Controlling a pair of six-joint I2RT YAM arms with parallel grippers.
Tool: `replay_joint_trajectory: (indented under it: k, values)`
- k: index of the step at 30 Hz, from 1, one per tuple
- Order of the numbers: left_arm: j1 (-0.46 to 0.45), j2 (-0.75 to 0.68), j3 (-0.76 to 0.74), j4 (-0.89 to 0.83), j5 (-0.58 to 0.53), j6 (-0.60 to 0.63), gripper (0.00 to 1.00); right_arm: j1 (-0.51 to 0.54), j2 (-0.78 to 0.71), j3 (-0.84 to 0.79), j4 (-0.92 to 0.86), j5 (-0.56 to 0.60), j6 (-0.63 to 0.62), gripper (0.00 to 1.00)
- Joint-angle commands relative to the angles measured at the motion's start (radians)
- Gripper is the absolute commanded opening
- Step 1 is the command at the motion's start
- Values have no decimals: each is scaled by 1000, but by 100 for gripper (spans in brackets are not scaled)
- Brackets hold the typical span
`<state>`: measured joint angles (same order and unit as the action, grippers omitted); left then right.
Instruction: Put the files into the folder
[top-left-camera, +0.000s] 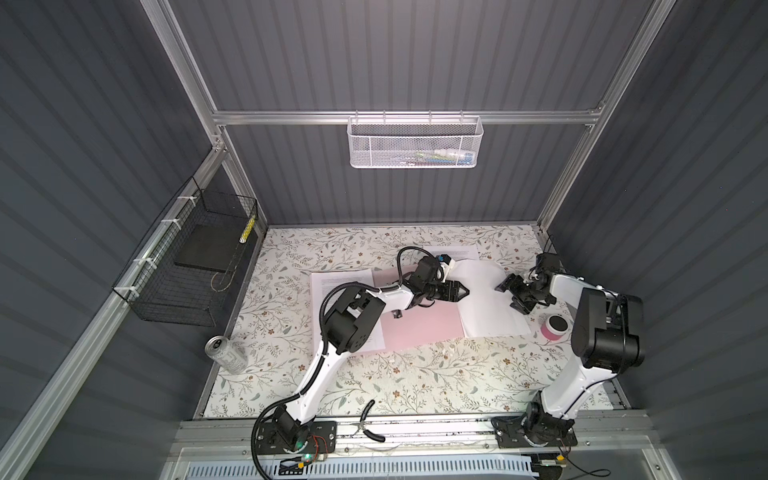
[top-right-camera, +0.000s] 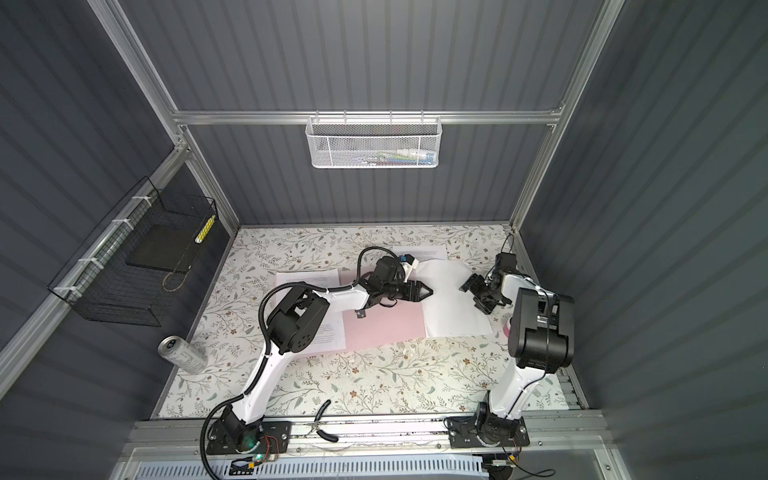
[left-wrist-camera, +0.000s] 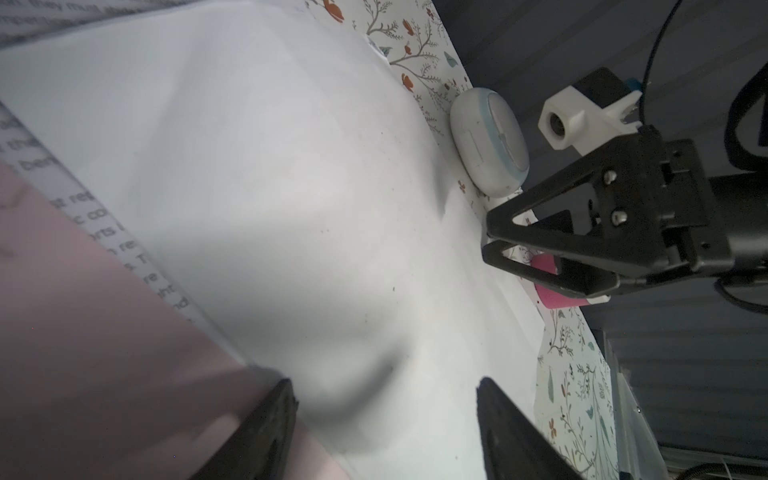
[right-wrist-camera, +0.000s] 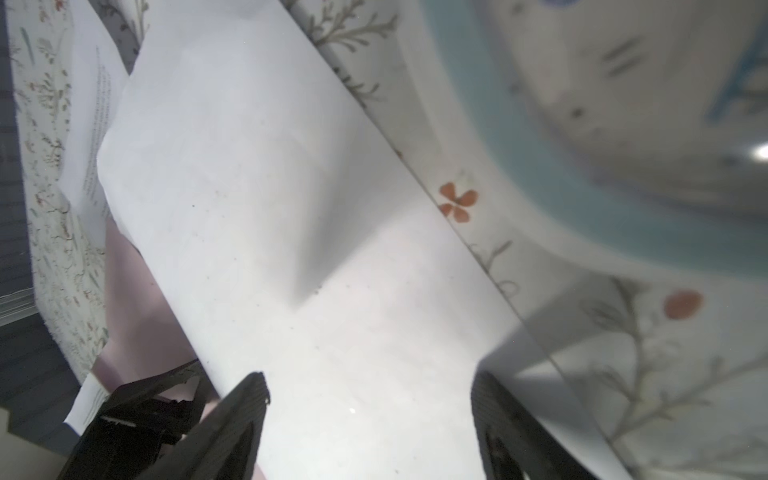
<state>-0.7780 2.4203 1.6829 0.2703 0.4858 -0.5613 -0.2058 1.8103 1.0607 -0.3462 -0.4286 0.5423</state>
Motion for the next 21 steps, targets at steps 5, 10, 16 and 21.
replay_joint_trajectory:
  k: [5, 10, 16, 21]
  values:
    - [-2, 90, -26, -75, 47, -51, 72, 50, 48, -11, -35, -56, 6, 78]
    - [7, 78, -38, -64, 40, -54, 76, 61, 46, -2, -37, -54, -4, 78]
    - [8, 63, -57, 15, 65, -75, 84, 105, 40, 28, -80, -61, -2, 77]
    - [8, 65, -51, 36, 82, -86, 84, 168, 66, 62, -100, -50, 10, 77]
